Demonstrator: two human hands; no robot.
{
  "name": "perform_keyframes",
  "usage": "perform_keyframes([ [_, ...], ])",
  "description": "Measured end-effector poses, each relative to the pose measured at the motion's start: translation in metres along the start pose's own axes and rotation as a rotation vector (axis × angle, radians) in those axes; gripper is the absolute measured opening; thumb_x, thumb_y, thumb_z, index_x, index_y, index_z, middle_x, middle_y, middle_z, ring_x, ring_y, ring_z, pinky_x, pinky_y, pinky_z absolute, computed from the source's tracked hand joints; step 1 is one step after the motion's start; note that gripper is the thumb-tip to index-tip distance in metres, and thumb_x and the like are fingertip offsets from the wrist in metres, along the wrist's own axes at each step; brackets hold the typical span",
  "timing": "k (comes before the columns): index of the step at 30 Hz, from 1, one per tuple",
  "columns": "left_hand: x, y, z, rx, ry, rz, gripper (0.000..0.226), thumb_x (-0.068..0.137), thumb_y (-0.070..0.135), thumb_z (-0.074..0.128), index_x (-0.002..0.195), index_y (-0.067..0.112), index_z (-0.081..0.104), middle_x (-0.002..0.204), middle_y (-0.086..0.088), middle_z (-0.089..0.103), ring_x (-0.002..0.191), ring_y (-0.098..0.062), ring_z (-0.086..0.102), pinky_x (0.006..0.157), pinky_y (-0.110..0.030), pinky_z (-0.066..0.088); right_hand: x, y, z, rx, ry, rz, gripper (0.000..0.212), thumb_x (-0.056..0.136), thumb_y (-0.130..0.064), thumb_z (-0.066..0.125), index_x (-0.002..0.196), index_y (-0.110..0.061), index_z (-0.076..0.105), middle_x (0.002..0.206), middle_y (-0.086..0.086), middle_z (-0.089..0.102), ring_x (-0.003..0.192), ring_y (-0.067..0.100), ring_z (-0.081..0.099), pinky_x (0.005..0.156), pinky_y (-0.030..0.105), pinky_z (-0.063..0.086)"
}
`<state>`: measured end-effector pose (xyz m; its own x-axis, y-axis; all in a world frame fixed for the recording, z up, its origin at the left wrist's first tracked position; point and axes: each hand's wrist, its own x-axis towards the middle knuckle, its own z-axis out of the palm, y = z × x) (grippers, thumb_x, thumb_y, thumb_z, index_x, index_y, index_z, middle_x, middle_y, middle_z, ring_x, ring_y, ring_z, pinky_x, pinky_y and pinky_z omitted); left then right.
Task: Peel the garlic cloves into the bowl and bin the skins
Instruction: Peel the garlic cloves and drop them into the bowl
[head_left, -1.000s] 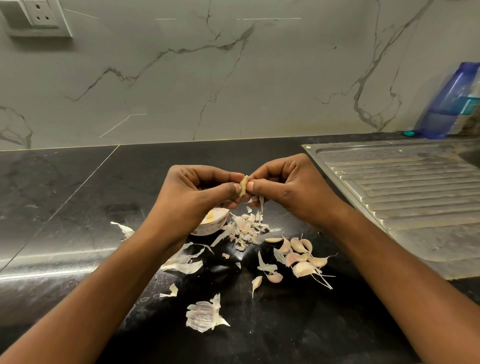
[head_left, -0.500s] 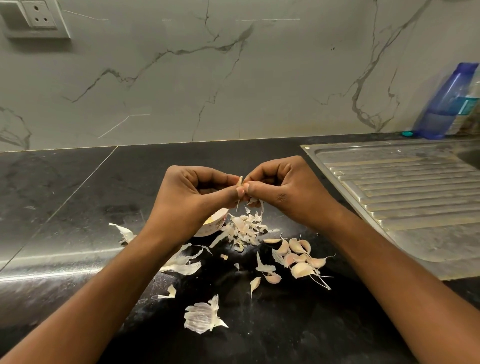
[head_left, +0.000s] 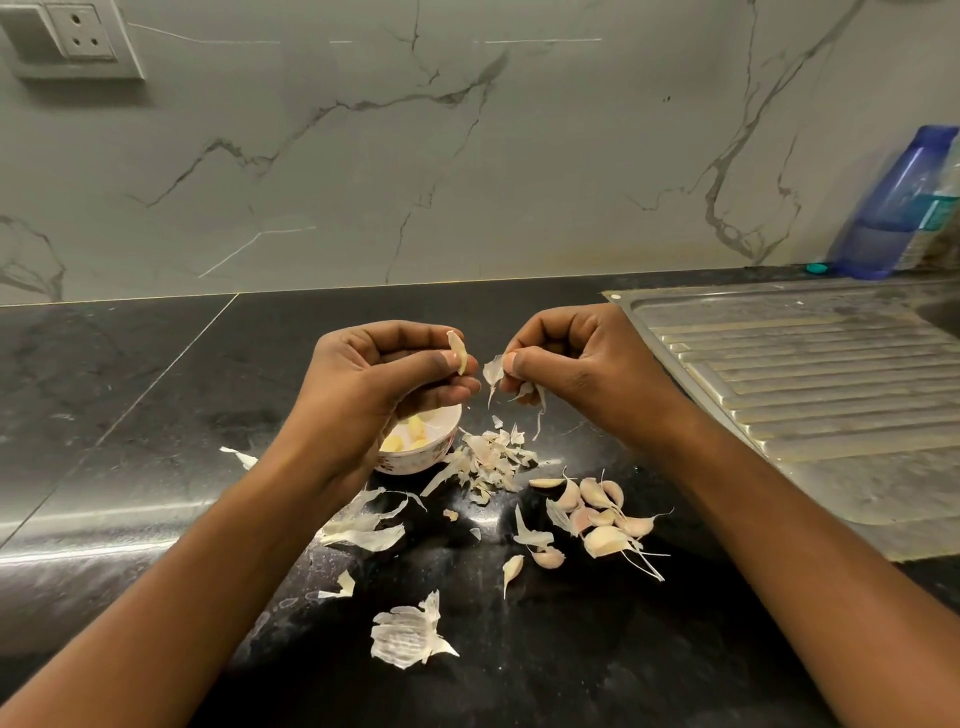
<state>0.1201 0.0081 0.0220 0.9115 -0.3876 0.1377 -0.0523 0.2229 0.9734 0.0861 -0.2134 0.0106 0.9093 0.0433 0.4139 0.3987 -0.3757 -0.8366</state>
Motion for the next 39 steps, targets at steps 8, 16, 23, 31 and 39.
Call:
perform_keyframes([
  [8,0.001,-0.003,-0.003,0.070,-0.019,0.021,0.035,0.076,0.012,0.074,0.110,0.003,0.076,0.096,-0.019,0.080,0.083,-0.028,0.079,0.077,-0.029,0.065,0.002,0.003,-0.007,-0.072,0.049,-0.011,0.010,0.088,0.000,0.082,0.096,-0.006,0.079,0.086,0.005,0.081,0.076,0.019,0.078,0.072,0.026,0.062],
  [16,0.000,-0.006,-0.002,0.215,-0.037,0.096,0.031,0.072,0.017,0.080,0.101,0.005,0.079,0.092,-0.014,0.081,0.082,-0.025,0.078,0.077,-0.027,0.064,0.001,0.002,-0.004,-0.044,-0.042,0.006,0.018,0.099,0.002,0.065,0.107,-0.003,0.081,0.095,0.009,0.081,0.087,0.024,0.079,0.079,0.038,0.067],
  [23,0.000,-0.012,-0.002,0.428,-0.006,0.272,0.032,0.073,0.025,0.085,0.100,0.009,0.081,0.091,-0.003,0.082,0.085,-0.020,0.079,0.077,-0.025,0.063,-0.001,0.000,0.003,0.009,-0.069,0.050,0.016,0.094,-0.016,0.078,0.105,-0.004,0.081,0.090,0.006,0.082,0.083,0.022,0.080,0.076,0.033,0.066],
  [31,0.001,-0.015,-0.003,0.543,0.006,0.399,0.021,0.077,0.014,0.089,0.096,0.010,0.082,0.088,0.002,0.081,0.082,-0.016,0.079,0.075,-0.024,0.063,-0.001,0.000,0.007,0.138,-0.081,0.136,0.009,0.095,-0.009,0.075,0.103,-0.005,0.079,0.087,0.008,0.081,0.078,0.021,0.079,0.073,0.028,0.065],
  [39,0.003,-0.016,-0.006,0.568,0.003,0.428,0.019,0.079,0.012,0.089,0.097,0.010,0.083,0.088,0.003,0.081,0.081,-0.015,0.079,0.075,-0.024,0.064,-0.002,0.000,0.007,0.148,-0.072,0.133,0.011,0.096,-0.006,0.074,0.105,-0.001,0.078,0.090,0.012,0.081,0.081,0.024,0.080,0.074,0.028,0.064],
])
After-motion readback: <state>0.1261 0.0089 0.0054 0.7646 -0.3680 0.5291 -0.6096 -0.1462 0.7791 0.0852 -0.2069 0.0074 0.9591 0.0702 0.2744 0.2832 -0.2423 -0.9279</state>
